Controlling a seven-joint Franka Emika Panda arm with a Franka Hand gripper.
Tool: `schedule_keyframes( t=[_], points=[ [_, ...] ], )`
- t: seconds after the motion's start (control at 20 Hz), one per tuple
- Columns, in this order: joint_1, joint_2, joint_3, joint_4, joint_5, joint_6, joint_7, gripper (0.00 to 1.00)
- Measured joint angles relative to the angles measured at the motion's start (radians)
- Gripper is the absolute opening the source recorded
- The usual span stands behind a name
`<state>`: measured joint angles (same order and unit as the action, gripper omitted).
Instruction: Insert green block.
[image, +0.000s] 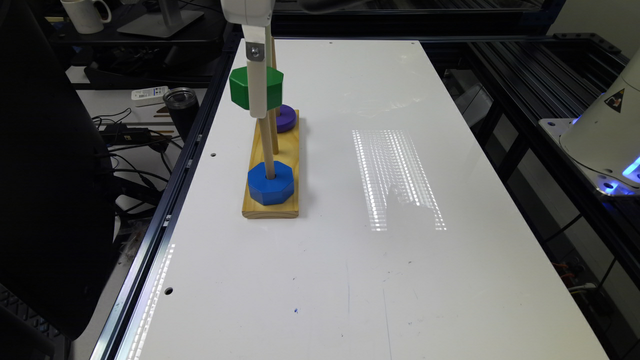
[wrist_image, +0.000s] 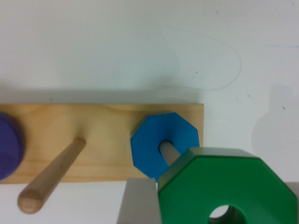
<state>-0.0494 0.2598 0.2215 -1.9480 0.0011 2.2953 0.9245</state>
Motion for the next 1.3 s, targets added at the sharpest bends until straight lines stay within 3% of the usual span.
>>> schedule_keyframes(
  t=[0.3,0.4,0.65,1.3],
  points=[
    [-0.003,0.014,-0.01,-0.01,-0.0026,0.024,-0.004,0.0],
    [-0.003,0.019,-0.01,-0.007,-0.0034,0.032,-0.004,0.0],
    [-0.003,0.048,-0.01,0.034,-0.0074,0.032,-0.004,0.0],
    [-0.001,0.05,-0.009,0.037,-0.0077,0.032,-0.003,0.0]
  ],
)
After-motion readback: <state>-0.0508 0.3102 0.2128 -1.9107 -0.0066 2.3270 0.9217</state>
